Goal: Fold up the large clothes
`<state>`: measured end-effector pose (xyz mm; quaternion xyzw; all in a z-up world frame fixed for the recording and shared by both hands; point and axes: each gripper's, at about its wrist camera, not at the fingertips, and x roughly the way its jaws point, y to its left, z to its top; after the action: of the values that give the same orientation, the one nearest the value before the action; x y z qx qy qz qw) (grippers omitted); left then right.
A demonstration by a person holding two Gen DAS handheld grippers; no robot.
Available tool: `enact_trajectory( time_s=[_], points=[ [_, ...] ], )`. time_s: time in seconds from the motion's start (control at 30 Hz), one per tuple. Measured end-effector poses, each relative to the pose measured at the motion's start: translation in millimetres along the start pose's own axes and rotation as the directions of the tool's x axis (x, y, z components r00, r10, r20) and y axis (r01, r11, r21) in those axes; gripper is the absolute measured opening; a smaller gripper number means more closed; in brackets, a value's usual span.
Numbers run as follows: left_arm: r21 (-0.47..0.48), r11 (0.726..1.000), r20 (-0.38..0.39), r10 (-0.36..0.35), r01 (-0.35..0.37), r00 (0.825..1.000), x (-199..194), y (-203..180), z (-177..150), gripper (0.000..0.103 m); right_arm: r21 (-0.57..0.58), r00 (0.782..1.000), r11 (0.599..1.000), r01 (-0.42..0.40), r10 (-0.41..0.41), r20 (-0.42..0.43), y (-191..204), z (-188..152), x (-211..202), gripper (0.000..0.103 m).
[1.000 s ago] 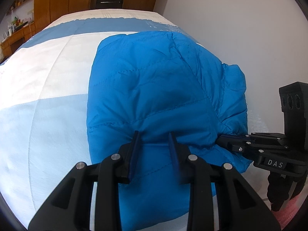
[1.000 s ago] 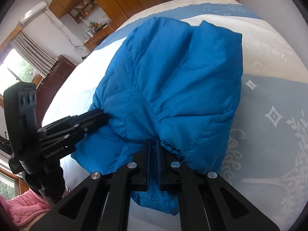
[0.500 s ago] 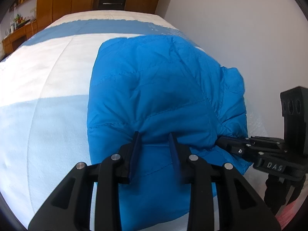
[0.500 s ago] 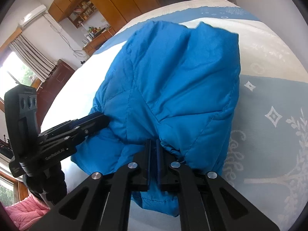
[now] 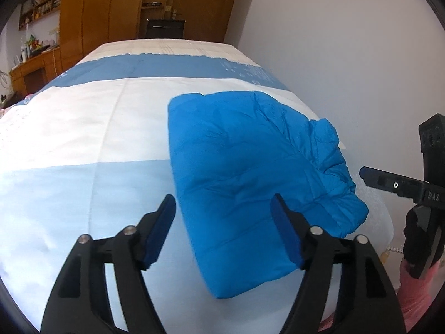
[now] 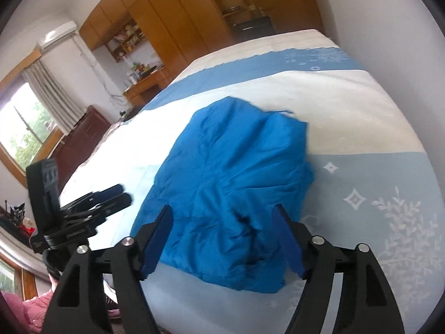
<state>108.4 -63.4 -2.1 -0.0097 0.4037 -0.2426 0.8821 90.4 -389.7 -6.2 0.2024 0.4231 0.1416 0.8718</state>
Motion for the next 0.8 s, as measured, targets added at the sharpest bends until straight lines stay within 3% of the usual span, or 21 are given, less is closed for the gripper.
enact_trajectory(
  time_s=[0.2,0.37,0.53,0.8],
  points=[
    [-0.021,0.999,-0.009,-0.036,0.036,0.999,1.1,8.5,-0.2,0.086,0.098,0.998,0.995,-0.036,0.040,-0.042,-32.2,-1.1,11.0,0.085],
    [-0.044,0.996,-0.038,-0.077,0.076,0.996,16.2,14.6,1.7,0.089,0.162,0.991,0.982,-0.097,0.111,-0.078,-53.0,-8.3,28.5,0.086],
    [-0.080,0.989,-0.107,-0.133,0.125,0.985,41.3,21.2,0.9,0.089,0.269,0.963,0.938,-0.220,0.253,-0.095,-73.7,-10.3,49.4,0.087],
    [-0.107,0.977,-0.160,-0.200,0.184,0.967,73.8,28.3,2.3,0.090,0.290,0.956,0.927,-0.238,0.277,-0.100,-86.7,-11.1,72.4,0.096]
  ],
)
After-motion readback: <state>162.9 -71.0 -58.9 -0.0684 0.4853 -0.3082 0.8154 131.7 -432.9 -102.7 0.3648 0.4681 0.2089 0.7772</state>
